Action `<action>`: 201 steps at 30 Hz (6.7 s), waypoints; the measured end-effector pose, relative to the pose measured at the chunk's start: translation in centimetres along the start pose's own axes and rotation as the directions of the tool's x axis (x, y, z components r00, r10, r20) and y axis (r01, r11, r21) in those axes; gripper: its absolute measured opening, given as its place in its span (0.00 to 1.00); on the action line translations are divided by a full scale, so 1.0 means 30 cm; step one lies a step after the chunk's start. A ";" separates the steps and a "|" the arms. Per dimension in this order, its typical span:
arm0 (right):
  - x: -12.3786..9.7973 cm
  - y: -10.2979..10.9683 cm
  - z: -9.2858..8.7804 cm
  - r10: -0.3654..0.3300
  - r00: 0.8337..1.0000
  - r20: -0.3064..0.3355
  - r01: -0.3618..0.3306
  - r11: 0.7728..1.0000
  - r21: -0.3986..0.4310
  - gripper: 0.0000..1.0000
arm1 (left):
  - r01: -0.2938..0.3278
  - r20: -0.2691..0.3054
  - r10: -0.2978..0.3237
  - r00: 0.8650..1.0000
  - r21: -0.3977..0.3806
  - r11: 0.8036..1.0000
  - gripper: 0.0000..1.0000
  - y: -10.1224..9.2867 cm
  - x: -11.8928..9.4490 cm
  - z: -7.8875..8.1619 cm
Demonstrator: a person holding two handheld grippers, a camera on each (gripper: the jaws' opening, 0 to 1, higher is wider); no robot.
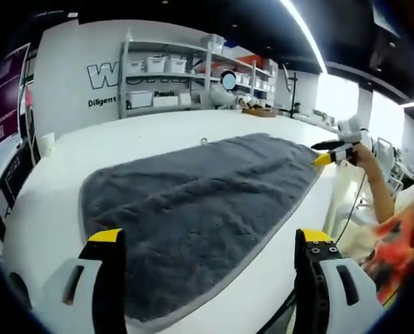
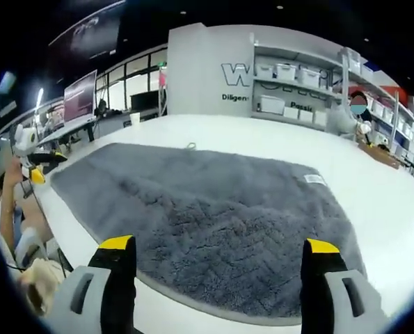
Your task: Open the folded towel by lifting each exposed corner and separating the folded layers until the towel lies flat within the target outline without major curled edges
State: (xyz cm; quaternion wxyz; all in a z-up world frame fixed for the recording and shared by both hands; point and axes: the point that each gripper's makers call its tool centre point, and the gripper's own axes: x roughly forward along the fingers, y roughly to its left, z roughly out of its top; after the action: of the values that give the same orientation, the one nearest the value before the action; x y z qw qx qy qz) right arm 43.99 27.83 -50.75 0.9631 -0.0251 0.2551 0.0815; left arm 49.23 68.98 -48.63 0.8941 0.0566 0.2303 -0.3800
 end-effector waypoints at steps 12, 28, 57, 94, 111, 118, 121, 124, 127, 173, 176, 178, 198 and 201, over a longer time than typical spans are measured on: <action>0.016 0.001 -0.007 0.015 1.000 -0.017 -0.015 1.000 0.000 0.99 | 0.013 -0.002 -0.013 1.000 0.007 1.000 1.00 -0.019 0.015 -0.002; 0.057 0.334 0.078 0.291 0.953 0.079 -0.280 0.952 -0.126 0.75 | 0.017 0.002 -0.017 1.000 -0.016 1.000 0.99 -0.020 0.022 -0.010; 0.122 0.732 0.002 0.541 0.841 0.004 -0.511 0.798 -0.320 0.13 | 0.178 0.026 -0.179 0.983 0.025 0.984 0.41 -0.203 0.156 -0.021; 0.051 0.746 -0.061 0.595 0.795 -0.116 -0.598 0.738 -0.313 0.05 | 0.318 -0.172 -0.293 0.940 0.140 0.938 0.26 -0.308 0.105 -0.126; 0.070 0.675 0.011 0.539 0.842 -0.030 -0.514 0.782 -0.352 0.57 | 0.128 0.007 -0.129 0.992 0.114 0.985 0.52 -0.094 0.009 -0.011; 0.094 0.591 0.013 0.483 0.875 -0.024 -0.467 0.832 -0.300 0.79 | 0.066 0.009 -0.067 0.998 0.089 0.994 0.79 0.021 -0.038 -0.036; 0.095 0.568 0.011 0.470 0.882 -0.023 -0.457 0.843 -0.283 0.80 | 0.056 0.005 -0.057 0.998 0.077 0.995 0.82 0.043 -0.035 -0.047; 0.100 0.535 0.009 0.440 0.897 -0.022 -0.429 0.861 -0.273 0.88 | 0.073 -0.015 -0.072 0.997 0.071 0.995 0.84 0.039 -0.014 -0.068; 0.098 0.498 0.003 0.416 0.909 -0.034 -0.409 0.872 -0.267 0.95 | 0.074 -0.044 -0.071 0.997 0.064 0.995 0.84 0.043 0.007 -0.096; 0.015 -0.166 -0.121 0.011 0.997 -0.077 -0.011 1.000 0.000 0.95 | 0.048 -0.014 -0.046 0.999 0.089 0.995 0.69 0.146 -0.002 -0.153; -0.002 -0.158 -0.132 0.009 0.995 -0.100 -0.009 1.000 0.000 0.94 | 0.049 -0.006 -0.049 0.999 0.080 0.996 0.68 0.152 -0.007 -0.152; -0.008 -0.156 -0.136 0.009 0.994 -0.111 -0.009 1.000 0.000 0.94 | 0.049 -0.003 -0.049 0.999 0.077 0.996 0.67 0.155 -0.009 -0.152; -0.024 -0.160 -0.136 0.003 0.992 -0.128 -0.006 1.000 -0.027 0.99 | 0.067 0.017 -0.067 0.998 0.013 0.998 0.69 0.148 -0.020 -0.142; -0.035 -0.166 -0.108 -0.006 0.995 -0.096 0.002 0.999 -0.045 0.99 | 0.065 -0.008 -0.064 0.998 0.018 0.998 0.72 0.141 -0.027 -0.144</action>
State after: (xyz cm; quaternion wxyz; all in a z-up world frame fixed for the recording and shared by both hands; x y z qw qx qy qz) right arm 42.36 22.47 -53.02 0.9491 -0.0513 0.2991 0.0839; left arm 50.13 73.69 -52.40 0.8800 0.0588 0.2316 -0.4106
